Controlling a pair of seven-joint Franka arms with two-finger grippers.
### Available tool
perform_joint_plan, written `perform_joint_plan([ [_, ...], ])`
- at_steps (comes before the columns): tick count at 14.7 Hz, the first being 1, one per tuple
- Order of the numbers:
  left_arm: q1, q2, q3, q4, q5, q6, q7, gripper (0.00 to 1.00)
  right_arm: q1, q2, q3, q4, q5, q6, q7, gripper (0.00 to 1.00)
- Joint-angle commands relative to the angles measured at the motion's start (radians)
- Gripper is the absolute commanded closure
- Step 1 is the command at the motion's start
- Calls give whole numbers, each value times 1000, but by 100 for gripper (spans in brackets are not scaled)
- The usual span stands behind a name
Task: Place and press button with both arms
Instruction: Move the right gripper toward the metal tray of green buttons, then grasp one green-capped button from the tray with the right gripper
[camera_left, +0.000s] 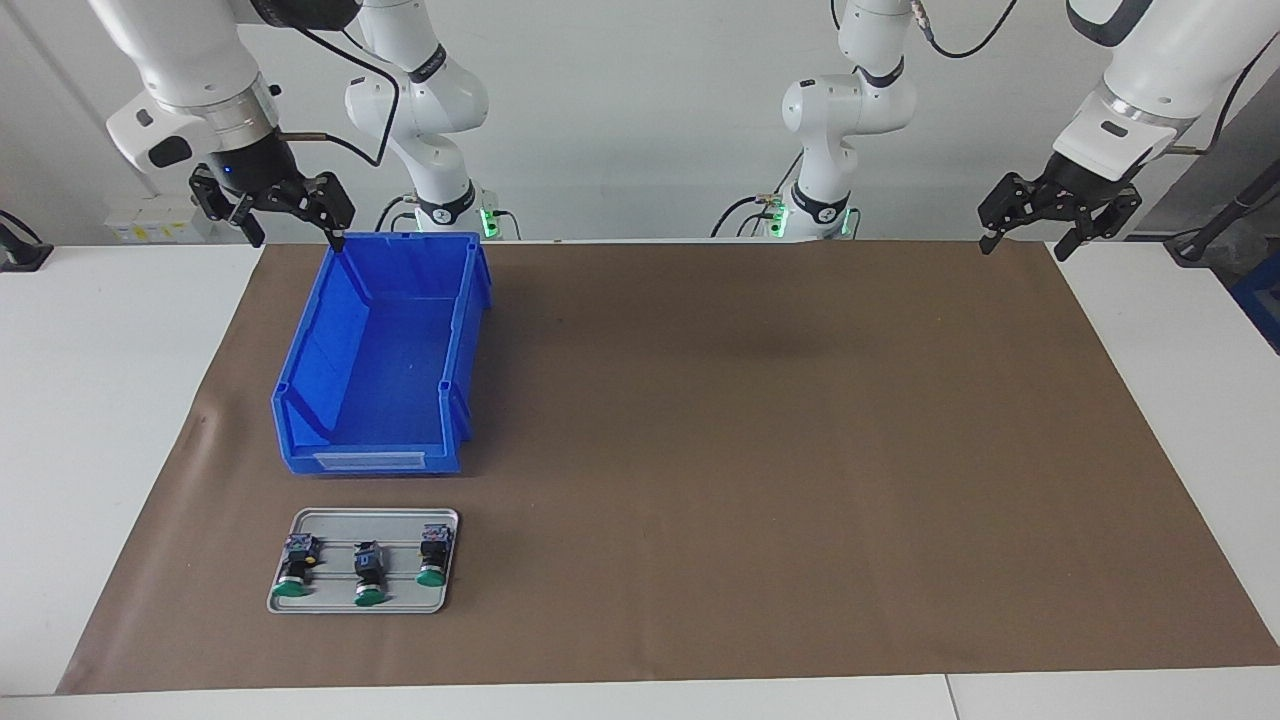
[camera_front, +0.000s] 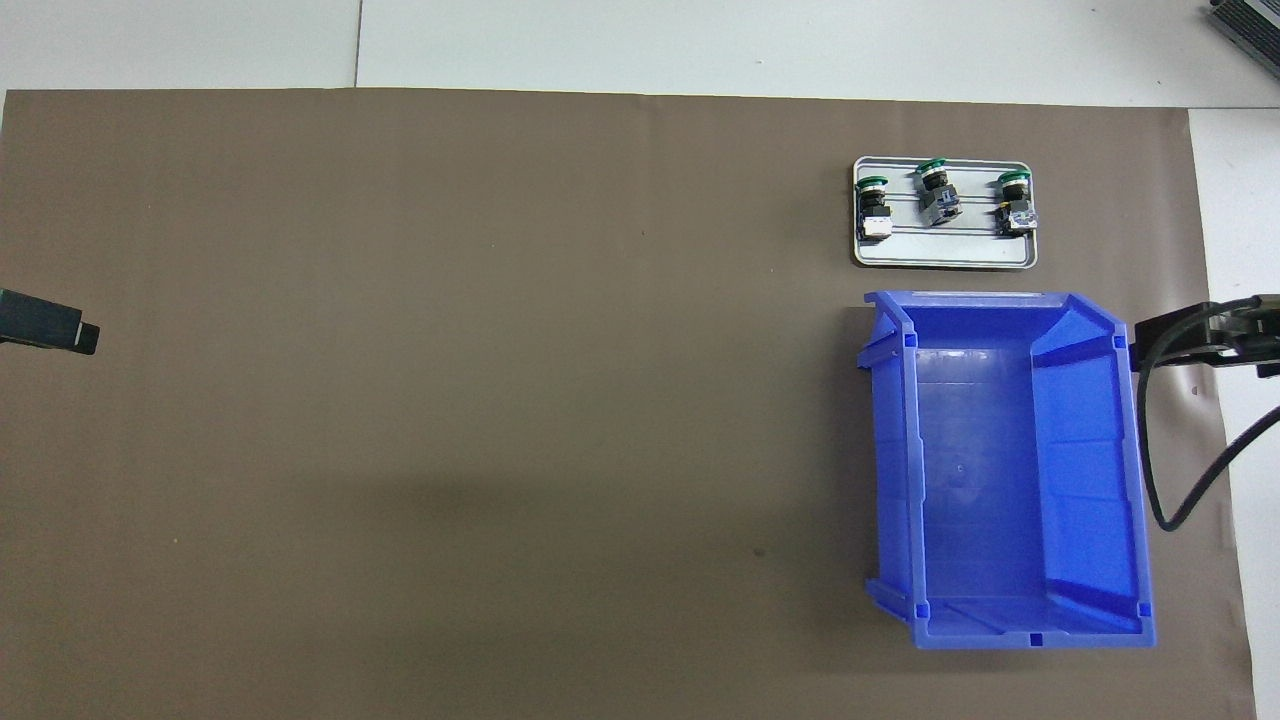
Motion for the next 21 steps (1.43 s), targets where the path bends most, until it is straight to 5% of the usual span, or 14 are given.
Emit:
perform_joint_plan([
  [1,5,-25,-3,-26,16,-7,-3,0,3,-16,0,-14,-9,-4,7,0],
  [7,5,-25,-3,-26,16,-7,-4,0,-1,-16,2,-21,3,26,13,0],
  [11,5,-25,-3,-26,16,-7,-3,0,-16,75,0,-11,27,190,-1,0],
  [17,5,-25,-3,-26,16,-7,-3,0,-19,528,3,292,72,467,-88,0],
  [21,5,-25,-3,-26,16,-7,-4,0,-60,736,39,331,95,719,-266,0],
])
